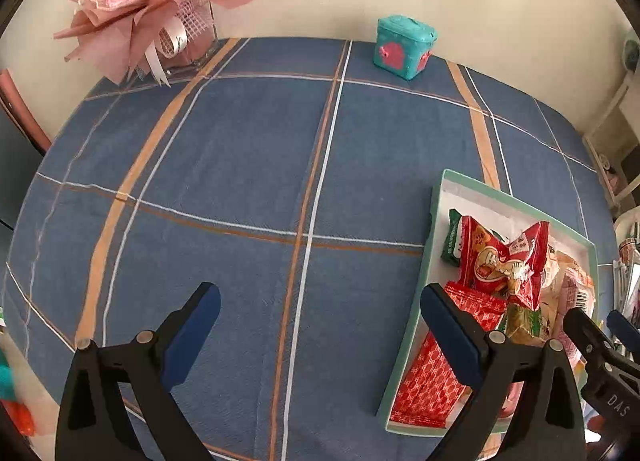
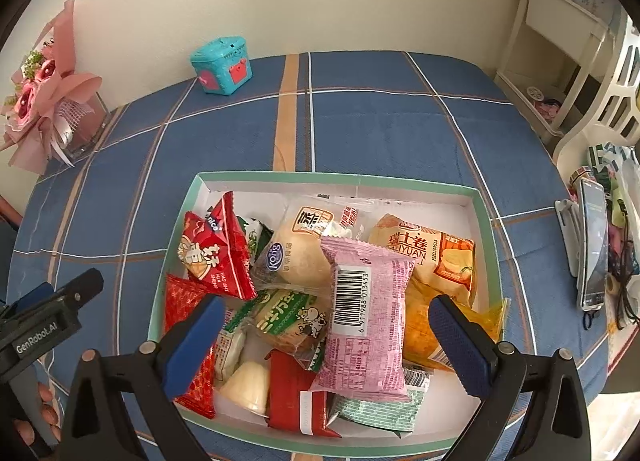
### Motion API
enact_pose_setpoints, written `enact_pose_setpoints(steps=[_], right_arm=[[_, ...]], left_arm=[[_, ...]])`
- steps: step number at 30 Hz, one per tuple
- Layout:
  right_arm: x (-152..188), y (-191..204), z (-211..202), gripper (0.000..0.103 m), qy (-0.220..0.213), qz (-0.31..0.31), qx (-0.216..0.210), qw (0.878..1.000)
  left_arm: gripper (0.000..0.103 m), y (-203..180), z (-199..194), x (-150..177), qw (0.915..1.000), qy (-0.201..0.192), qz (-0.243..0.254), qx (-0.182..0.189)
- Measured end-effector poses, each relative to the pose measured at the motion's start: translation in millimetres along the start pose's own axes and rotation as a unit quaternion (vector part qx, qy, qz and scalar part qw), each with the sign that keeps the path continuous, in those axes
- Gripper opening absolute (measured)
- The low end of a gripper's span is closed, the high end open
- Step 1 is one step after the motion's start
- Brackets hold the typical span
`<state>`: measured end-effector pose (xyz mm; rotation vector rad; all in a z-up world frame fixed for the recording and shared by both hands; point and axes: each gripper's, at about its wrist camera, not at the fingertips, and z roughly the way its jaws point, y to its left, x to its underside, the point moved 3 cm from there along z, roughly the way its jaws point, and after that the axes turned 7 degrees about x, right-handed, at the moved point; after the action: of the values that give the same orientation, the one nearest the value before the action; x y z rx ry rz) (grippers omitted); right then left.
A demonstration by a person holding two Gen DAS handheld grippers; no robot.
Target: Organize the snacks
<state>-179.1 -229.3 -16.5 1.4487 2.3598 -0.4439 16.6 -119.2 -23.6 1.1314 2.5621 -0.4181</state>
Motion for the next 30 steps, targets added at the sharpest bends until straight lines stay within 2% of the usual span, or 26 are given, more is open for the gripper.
enact_pose_setpoints(steps=[5,12,18,23,30], right_arm=[[0.4,0.2,0.8,0.103,0.001,-0.001,0.002,1.000],[3.8,1.8,-0.3,0.103,0.001,-0.006,0.003,1.000],[11.9,7.1,3.5,0.103,0.007,-0.011,0.006,1.000],[22.1,8.8,9.2,0.103,0.021,0.002,-0.008,1.000],[34.6,3.4,0.8,0.103,0.018,0.023,-0.011,1.000]], left_arm=[[0.100,-5.0,-5.6,-2.8,0.9987,-0.015,0.022,-0.043],[0.100,-5.8,-4.0,-2.6,0.9993,-0.014,0.012,-0.032],[0.100,-9.6,-5.4,1.4,0.9990,-0.023,0.028,-0.028],[0.100,-3.4,-0.7,7.3,0.9983,-0.017,0.034,-0.044],[0.100,5.9,-8.5,18.7,0.9970,-0.019,0.039,-0.065]])
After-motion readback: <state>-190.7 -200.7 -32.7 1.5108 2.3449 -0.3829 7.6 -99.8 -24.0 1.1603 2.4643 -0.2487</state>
